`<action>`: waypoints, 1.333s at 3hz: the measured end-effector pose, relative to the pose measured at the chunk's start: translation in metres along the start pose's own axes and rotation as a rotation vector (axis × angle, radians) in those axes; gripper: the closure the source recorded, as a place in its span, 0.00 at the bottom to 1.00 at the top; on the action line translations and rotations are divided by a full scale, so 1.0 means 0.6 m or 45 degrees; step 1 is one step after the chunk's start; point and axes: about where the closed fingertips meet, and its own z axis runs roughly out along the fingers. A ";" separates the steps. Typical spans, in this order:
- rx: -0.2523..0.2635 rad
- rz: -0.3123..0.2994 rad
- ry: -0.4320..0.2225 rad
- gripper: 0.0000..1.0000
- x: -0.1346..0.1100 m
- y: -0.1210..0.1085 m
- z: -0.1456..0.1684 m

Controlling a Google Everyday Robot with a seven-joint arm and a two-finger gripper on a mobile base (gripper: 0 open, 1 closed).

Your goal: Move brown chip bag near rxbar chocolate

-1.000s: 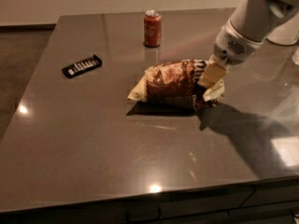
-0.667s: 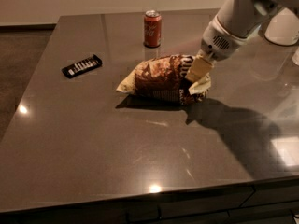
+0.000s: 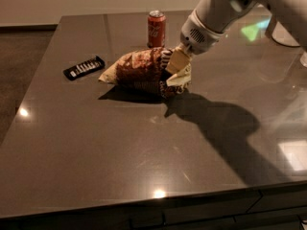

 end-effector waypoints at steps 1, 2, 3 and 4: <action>0.004 -0.015 -0.041 1.00 -0.054 0.003 0.025; 0.014 -0.033 -0.048 0.82 -0.094 0.004 0.047; 0.025 -0.059 -0.052 0.58 -0.124 0.004 0.063; 0.021 -0.061 -0.050 0.35 -0.124 0.006 0.066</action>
Offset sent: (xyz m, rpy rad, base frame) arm 0.0441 0.0839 0.0038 0.0206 -0.0608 0.0216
